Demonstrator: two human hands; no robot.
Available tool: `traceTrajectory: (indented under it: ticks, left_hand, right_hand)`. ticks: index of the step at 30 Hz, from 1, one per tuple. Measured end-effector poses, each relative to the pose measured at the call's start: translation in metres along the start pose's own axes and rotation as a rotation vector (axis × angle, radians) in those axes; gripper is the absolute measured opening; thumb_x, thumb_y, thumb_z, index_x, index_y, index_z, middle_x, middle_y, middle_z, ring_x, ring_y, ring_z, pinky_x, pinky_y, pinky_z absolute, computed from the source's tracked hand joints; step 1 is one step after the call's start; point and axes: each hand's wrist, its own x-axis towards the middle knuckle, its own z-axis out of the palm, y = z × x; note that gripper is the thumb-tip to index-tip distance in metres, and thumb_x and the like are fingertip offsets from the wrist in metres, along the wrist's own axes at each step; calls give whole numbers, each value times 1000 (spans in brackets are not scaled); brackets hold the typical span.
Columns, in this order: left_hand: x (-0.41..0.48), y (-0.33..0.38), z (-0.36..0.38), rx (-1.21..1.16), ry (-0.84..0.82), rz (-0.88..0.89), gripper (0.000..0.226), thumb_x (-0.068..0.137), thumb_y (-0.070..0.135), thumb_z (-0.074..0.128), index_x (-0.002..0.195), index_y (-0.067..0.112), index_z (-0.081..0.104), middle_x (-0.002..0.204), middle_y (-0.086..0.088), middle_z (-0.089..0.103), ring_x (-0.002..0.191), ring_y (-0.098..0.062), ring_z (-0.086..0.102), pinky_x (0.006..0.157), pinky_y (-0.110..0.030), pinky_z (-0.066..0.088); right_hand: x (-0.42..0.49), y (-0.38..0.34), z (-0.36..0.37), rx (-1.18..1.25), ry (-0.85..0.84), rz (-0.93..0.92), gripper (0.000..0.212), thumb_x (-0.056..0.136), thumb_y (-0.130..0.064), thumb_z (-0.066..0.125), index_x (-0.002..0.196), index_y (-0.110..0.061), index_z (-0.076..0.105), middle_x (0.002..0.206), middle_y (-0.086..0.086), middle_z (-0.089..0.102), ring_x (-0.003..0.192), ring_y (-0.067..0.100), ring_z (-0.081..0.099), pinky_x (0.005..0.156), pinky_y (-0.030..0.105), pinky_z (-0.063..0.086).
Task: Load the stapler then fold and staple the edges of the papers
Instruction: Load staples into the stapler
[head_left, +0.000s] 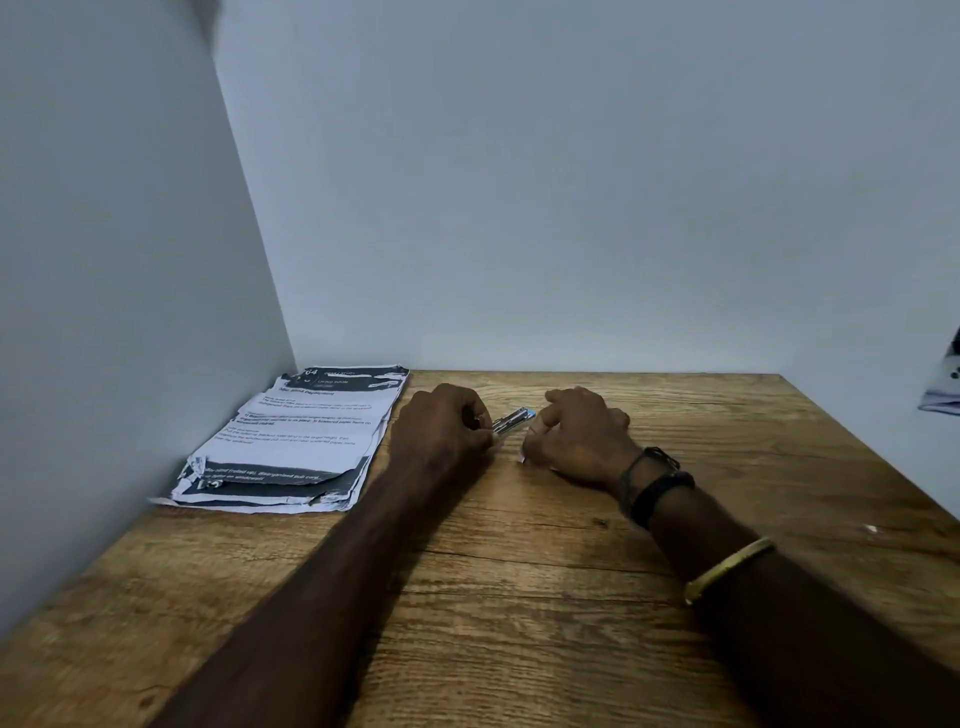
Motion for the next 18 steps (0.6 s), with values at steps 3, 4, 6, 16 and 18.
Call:
traceTrajectory:
  ticks: [3,4,6,16,18]
  left_hand:
    - [-2,2,-1,23,-30,-11,20,70,38,84,83,26,73,85,8,73,87,-15,68,77,-35,56]
    - [-2,2,-2,28,-53,-11,20,71,37,84,84,25,74,86,7,73,89,-16,68,79,-36,56]
    - [-2,3,-1,41,-95,-5,19,72,35,85,83,23,75,88,4,75,92,-19,69,82,-38,57]
    - [-3,4,-2,41,-93,-2,26,73,41,84,92,27,73,95,7,74,97,-16,68,87,-39,56]
    - [-3,4,-3,17,-79,3,36,73,44,84,102,28,71,97,8,75,98,-16,69,89,-39,55]
  right_hand:
    - [-2,-1,3,-75,33,-17,17,74,-37,75,80,-21,77,127,-2,66,146,25,34,112,52,20]
    - [-2,-3,2,-92,46,-25,16,74,-37,75,78,-22,77,120,-4,68,141,24,39,111,51,22]
    - [-3,-5,0,-106,78,-43,12,74,-36,74,75,-24,76,103,-10,70,126,21,51,107,48,27]
    - [-6,1,-33,-90,-89,55,17,70,-39,73,80,-26,73,83,-12,73,82,12,66,65,26,51]
    - [-4,1,-32,-90,-101,61,17,70,-40,74,81,-27,73,84,-12,72,81,11,66,65,26,51]
